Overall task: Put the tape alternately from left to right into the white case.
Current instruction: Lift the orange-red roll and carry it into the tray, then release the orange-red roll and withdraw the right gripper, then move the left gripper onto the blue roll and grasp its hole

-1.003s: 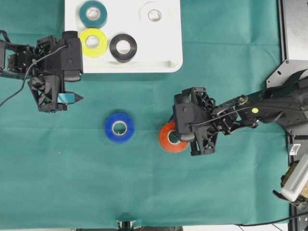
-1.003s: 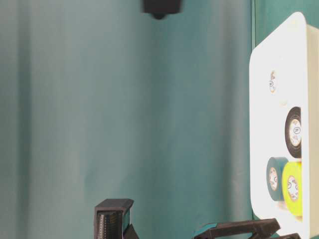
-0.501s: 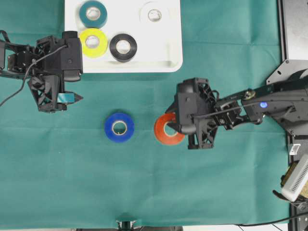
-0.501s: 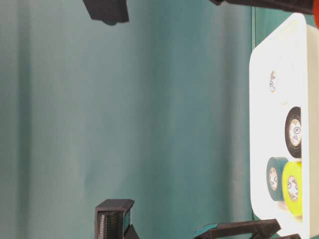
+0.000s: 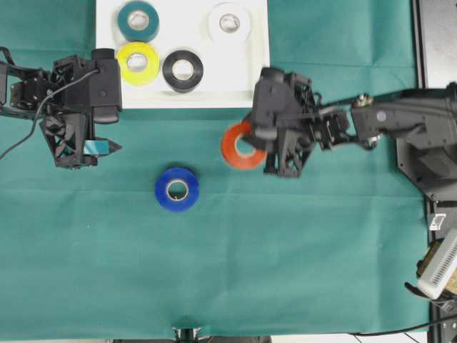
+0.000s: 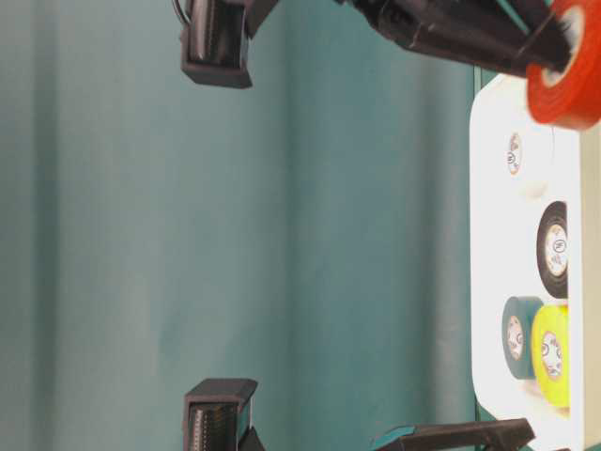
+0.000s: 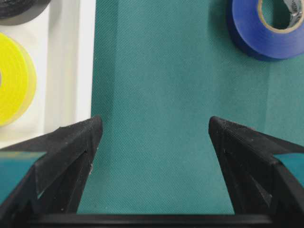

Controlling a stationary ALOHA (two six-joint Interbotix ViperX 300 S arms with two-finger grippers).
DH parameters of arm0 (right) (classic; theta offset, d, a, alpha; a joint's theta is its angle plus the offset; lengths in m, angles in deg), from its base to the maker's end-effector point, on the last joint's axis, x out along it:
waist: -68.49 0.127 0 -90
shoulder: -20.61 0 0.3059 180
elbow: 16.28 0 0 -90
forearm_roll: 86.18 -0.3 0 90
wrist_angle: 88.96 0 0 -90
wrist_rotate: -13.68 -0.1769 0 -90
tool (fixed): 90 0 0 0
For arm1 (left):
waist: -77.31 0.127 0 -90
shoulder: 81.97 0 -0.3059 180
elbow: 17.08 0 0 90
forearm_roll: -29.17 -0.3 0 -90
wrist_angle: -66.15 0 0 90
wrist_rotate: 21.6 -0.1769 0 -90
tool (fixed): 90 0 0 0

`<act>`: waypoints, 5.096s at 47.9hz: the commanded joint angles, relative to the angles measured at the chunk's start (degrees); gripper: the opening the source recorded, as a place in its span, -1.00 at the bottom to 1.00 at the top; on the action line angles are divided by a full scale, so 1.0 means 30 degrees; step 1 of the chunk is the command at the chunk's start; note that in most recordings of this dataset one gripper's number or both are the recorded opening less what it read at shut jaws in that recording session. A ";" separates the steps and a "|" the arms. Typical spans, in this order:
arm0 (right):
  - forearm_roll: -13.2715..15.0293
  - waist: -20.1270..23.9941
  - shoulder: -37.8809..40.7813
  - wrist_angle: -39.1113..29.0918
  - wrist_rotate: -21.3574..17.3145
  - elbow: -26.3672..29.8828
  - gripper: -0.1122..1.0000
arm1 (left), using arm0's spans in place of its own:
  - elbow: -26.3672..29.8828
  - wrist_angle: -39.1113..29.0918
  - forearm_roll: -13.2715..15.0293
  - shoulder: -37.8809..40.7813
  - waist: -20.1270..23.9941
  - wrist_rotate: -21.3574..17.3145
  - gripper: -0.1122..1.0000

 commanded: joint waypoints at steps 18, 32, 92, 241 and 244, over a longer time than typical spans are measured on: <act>0.1494 -0.3398 -0.0088 0.0205 0.0029 0.0732 -0.78 | 0.0117 0.0146 0.0029 -0.0234 -0.0117 0.0000 0.98; 0.2256 -0.5068 0.1172 0.0205 0.0029 0.1846 -0.78 | 0.0088 0.0146 0.0029 -0.0234 -0.0205 0.0000 0.98; 0.2754 -0.5566 0.2520 0.0234 0.0059 0.2314 0.78 | -0.0029 0.0146 0.0029 -0.0234 -0.0234 0.0000 0.98; 0.2754 -0.0381 -0.0557 0.2109 0.0059 -0.1230 0.75 | 0.6328 -0.0937 0.0059 0.6006 -0.2783 0.9023 0.98; 0.2754 -0.0381 -0.0557 0.2139 0.0059 -0.1289 0.75 | 0.6562 -0.1084 0.0059 0.6211 -0.2783 0.9053 0.98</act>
